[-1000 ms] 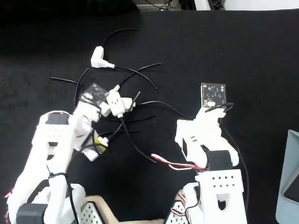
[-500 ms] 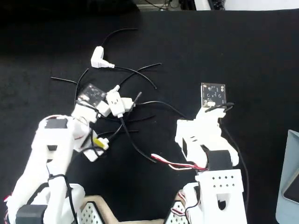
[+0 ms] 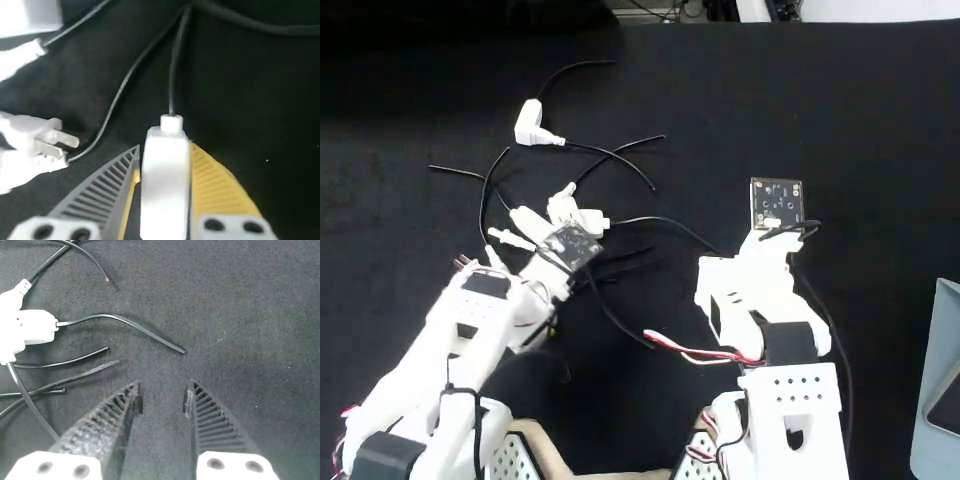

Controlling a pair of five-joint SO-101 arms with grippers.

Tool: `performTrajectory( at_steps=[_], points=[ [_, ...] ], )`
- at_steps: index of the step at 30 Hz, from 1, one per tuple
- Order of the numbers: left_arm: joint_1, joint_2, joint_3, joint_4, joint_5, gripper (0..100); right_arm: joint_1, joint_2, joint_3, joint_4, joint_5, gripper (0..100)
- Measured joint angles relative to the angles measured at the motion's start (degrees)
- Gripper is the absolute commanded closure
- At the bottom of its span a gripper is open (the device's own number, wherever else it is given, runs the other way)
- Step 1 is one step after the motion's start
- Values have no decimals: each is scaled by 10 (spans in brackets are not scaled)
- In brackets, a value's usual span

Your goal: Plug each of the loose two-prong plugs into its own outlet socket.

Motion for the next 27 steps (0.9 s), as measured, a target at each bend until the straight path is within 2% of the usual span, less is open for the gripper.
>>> performTrajectory(
  at_steps=[5,10,14,21,27],
  points=[
    [14,-11,1,0,25,898,0,0,0,0,0,861],
    [15,-94,36,1,36,827,0,0,0,0,0,861],
    [15,-201,54,18,38,889,0,0,0,0,0,861],
    [-25,-366,77,46,-34,912,0,0,0,0,0,861],
    [-64,-440,156,11,-80,909,0,0,0,0,0,861]
  ],
)
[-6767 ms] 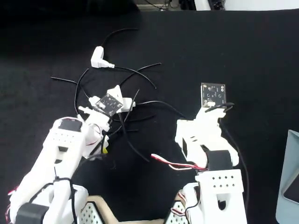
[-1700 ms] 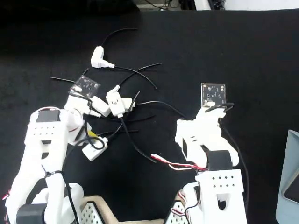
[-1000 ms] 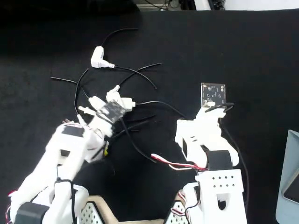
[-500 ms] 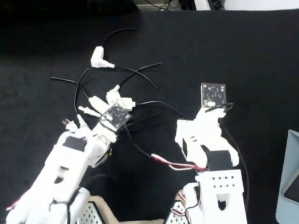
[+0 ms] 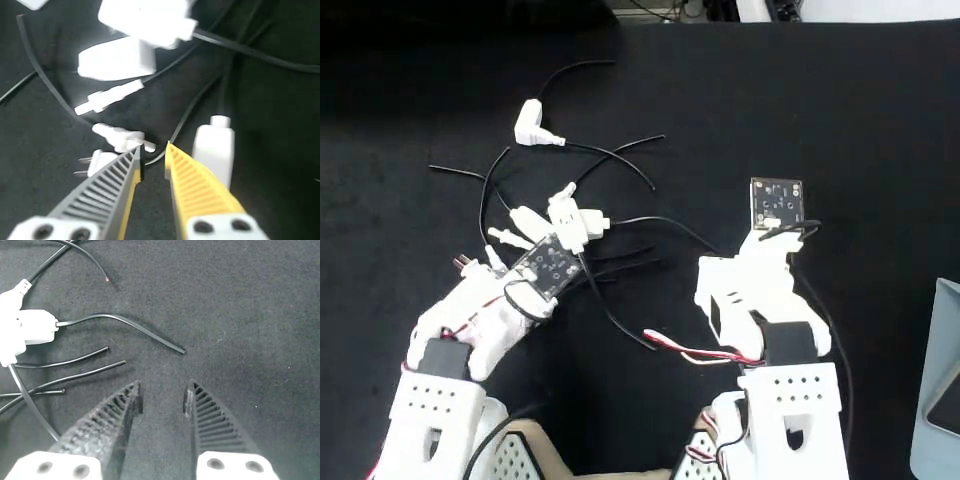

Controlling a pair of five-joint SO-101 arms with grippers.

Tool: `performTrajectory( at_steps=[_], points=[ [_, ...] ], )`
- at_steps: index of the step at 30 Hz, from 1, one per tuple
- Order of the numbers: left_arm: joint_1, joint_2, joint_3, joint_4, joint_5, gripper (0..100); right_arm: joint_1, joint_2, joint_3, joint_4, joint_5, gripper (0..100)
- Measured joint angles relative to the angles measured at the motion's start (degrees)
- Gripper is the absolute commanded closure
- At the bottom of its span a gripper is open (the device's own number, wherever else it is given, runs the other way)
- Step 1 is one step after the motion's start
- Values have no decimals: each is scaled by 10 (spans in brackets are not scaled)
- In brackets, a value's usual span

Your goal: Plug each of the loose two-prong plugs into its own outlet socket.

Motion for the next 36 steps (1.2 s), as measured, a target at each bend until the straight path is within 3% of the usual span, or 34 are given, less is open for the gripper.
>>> performTrajectory(
  at_steps=[7,13,22,26,31,36],
  points=[
    [-60,-69,24,-25,-3,910,-3,0,0,0,0,861],
    [-51,-71,74,-32,-4,912,-2,0,0,0,0,861],
    [59,-55,24,136,-1,912,-31,0,5,0,0,861],
    [104,-35,11,175,8,911,-33,0,5,0,0,861],
    [111,-25,-15,188,12,909,-33,0,5,0,0,861],
    [50,-22,-108,213,32,909,-33,0,5,0,0,861]
  ],
)
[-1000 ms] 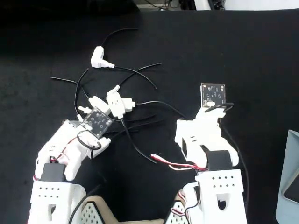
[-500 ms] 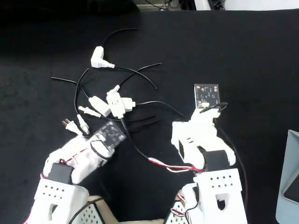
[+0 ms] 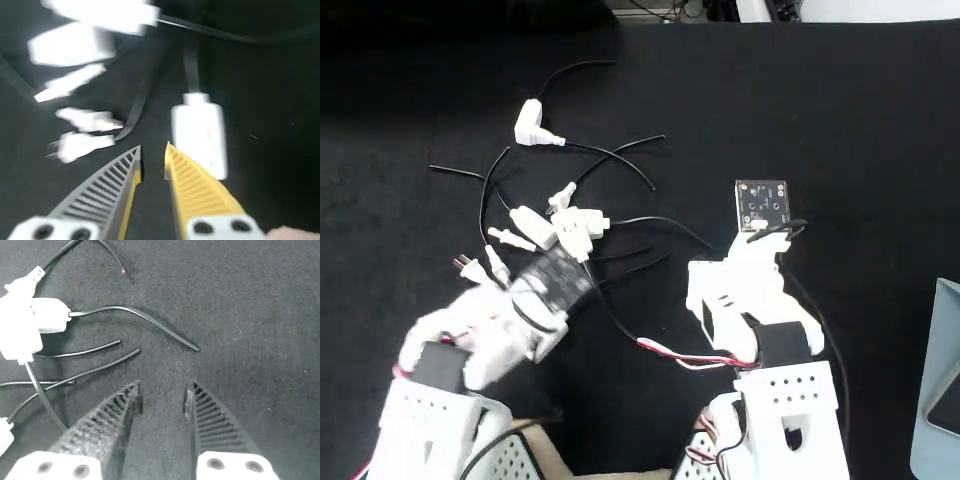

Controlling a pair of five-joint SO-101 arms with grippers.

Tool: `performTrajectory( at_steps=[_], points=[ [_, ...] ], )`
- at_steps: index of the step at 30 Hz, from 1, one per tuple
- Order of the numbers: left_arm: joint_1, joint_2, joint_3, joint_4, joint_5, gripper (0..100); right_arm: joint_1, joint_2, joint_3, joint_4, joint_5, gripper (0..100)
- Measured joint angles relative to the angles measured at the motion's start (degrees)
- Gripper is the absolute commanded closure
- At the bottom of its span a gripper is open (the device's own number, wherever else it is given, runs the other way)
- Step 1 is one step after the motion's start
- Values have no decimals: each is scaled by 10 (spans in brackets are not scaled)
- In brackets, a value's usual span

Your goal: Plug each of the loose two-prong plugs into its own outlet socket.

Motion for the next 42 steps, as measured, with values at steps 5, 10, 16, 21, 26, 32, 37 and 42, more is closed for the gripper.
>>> performTrajectory(
  at_steps=[5,10,16,21,26,32,37,42],
  points=[
    [-107,0,-96,25,1,909,-3,0,-8,15,25,858],
    [-226,0,-111,25,25,909,-55,20,-70,62,32,860],
    [-310,0,-104,14,108,909,-163,133,-135,56,32,858],
    [-344,0,-32,-59,177,909,-247,243,-174,2,25,860],
    [-365,0,26,-120,222,909,-305,359,-203,-91,25,860],
    [-409,0,41,-139,256,909,-367,502,-271,-182,23,860],
    [-435,0,59,-157,263,909,-382,628,-367,-206,19,860],
    [-440,0,62,-161,263,909,-395,721,-459,-206,-1,860]
  ],
)
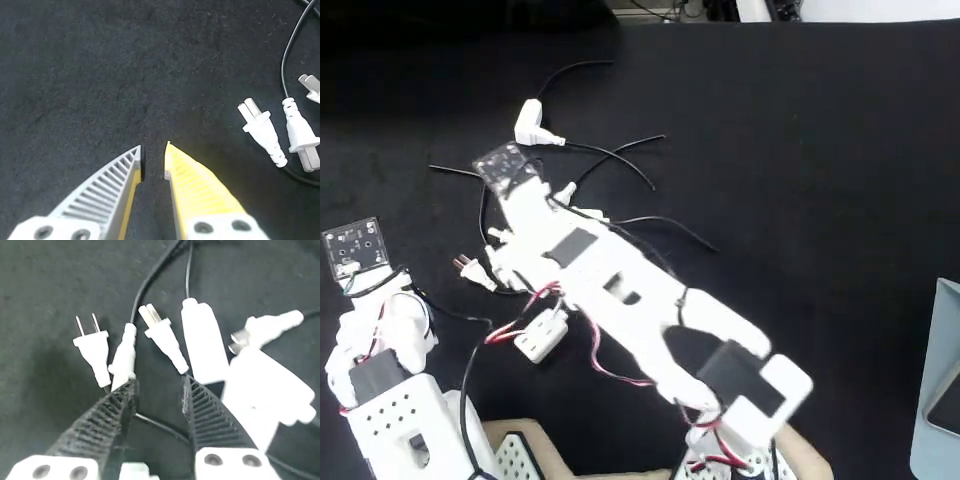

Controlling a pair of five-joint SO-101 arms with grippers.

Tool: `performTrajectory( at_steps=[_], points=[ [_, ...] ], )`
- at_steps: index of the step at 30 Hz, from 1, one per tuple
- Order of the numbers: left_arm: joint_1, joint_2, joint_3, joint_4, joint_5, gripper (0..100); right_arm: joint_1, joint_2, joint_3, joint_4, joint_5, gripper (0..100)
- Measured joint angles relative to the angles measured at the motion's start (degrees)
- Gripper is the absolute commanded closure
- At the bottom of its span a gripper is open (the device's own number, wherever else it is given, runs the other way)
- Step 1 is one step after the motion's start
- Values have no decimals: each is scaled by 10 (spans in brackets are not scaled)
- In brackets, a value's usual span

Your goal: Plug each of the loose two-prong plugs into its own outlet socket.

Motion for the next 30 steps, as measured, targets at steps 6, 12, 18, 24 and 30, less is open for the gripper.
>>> performTrajectory(
  at_steps=[6,12,18,24,30],
  points=[
    [-1,0,0,0,0,909,-25,68,-87,30,-3,861],
    [-1,0,0,0,0,909,-40,135,-154,42,-3,861],
    [-1,0,0,0,0,909,-43,212,-212,42,-3,863],
    [-1,0,0,0,0,909,-44,246,-224,45,-3,985],
    [-1,0,0,0,0,909,-44,252,-224,45,15,986]
  ],
)
